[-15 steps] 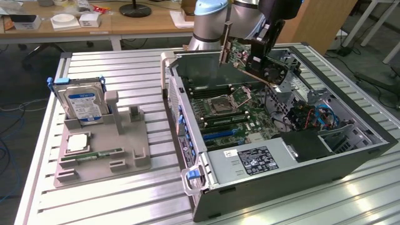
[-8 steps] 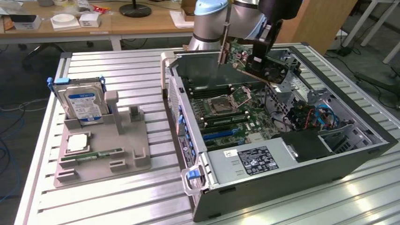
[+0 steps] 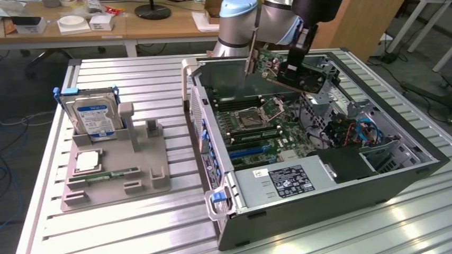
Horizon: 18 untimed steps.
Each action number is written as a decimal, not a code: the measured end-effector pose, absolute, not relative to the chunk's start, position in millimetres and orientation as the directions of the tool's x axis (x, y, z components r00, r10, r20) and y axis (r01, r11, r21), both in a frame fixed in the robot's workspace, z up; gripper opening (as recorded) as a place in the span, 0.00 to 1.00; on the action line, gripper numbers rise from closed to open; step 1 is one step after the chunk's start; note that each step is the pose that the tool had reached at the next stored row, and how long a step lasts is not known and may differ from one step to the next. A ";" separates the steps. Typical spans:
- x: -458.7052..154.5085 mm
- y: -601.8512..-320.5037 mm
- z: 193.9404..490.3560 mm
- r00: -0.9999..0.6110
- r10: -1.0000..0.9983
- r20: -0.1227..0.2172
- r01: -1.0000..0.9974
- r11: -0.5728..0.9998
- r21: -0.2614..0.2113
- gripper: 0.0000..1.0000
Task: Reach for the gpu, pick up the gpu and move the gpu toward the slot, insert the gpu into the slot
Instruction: 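Insert the gpu into the slot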
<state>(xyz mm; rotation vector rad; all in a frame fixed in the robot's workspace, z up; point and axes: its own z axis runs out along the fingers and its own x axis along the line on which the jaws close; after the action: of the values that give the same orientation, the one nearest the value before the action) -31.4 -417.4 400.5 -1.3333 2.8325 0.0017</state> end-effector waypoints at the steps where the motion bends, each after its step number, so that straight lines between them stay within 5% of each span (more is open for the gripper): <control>1: -31.3 -417.4 400.5 -0.628 -0.778 -0.010 -0.778 0.628 -0.004 0.27; 18: -31.4 -417.4 400.5 -0.469 -0.883 -0.010 -0.883 0.469 -0.004 0.27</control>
<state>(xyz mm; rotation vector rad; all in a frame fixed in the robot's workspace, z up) -31.4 -417.4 400.5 -1.6133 2.6831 0.0034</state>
